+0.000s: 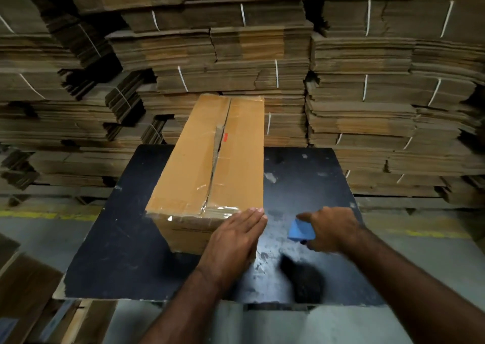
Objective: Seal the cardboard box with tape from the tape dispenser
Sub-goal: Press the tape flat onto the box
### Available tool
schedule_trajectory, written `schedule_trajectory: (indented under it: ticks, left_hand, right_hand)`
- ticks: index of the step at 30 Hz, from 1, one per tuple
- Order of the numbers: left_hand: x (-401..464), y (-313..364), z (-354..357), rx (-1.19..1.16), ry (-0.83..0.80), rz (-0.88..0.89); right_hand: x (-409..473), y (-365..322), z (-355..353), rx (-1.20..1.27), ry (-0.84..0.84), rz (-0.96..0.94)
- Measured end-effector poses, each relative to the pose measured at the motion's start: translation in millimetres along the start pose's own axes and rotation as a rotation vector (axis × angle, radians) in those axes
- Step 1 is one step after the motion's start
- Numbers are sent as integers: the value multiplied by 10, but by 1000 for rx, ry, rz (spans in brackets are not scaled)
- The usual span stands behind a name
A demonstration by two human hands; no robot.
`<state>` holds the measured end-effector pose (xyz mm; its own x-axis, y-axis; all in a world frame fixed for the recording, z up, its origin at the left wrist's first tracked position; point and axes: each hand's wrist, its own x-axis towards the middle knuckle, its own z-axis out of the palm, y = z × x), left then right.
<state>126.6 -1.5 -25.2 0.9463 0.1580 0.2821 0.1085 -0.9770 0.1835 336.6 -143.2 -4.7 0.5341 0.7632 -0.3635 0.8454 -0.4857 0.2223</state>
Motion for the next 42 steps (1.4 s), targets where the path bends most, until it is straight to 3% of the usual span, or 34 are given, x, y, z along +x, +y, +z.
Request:
schedule_trajectory:
  ticks: [5, 8, 15, 18, 22, 24, 27, 29, 31, 33, 35, 37, 39, 42]
  left_hand:
    - [16, 16, -16, 41, -89, -47]
    - [23, 42, -20, 20, -81, -60]
    - [44, 27, 21, 5, -93, -99]
    - [38, 11, 37, -4, -103, -95]
    - [26, 10, 48, 14, -94, -82]
    - [29, 16, 51, 7, -82, -74]
    - [31, 44, -40, -176, -77, -109]
    - [-9, 65, -188, -350, 29, -226]
    - [-116, 12, -341, -418, 309, -388]
    - [-286, -133, -475, -428, 577, -583]
    - [-451, -381, -558, -535, 706, -865]
    - [-579, -649, -618, -868, 740, -1223]
    - [-690, -866, -653, -1203, 647, -1482]
    - [-818, -1101, -632, -1390, 378, -1571]
  right_hand:
    - [67, -202, 859, 419, 76, 352]
    - [68, -365, 1210, 395, 117, 430]
    - [146, -598, 1627, 218, 25, 530]
    - [216, -602, 1658, 144, -32, 504]
    - [184, -484, 1390, 319, -94, 489]
    - [116, -430, 1118, 431, -40, 489]
    - [24, -429, 677, 707, 199, 416]
    - [-36, -480, 338, 853, 424, 355]
    - [-86, -600, 24, 921, 615, 254]
    - [-104, -792, -279, 957, 720, 140]
    - [-83, -1074, -525, 963, 752, -4]
    - [-3, -1428, -708, 927, 743, -156]
    - [122, -1800, -820, 856, 684, -282]
    - [315, -2252, -903, 749, 567, -366]
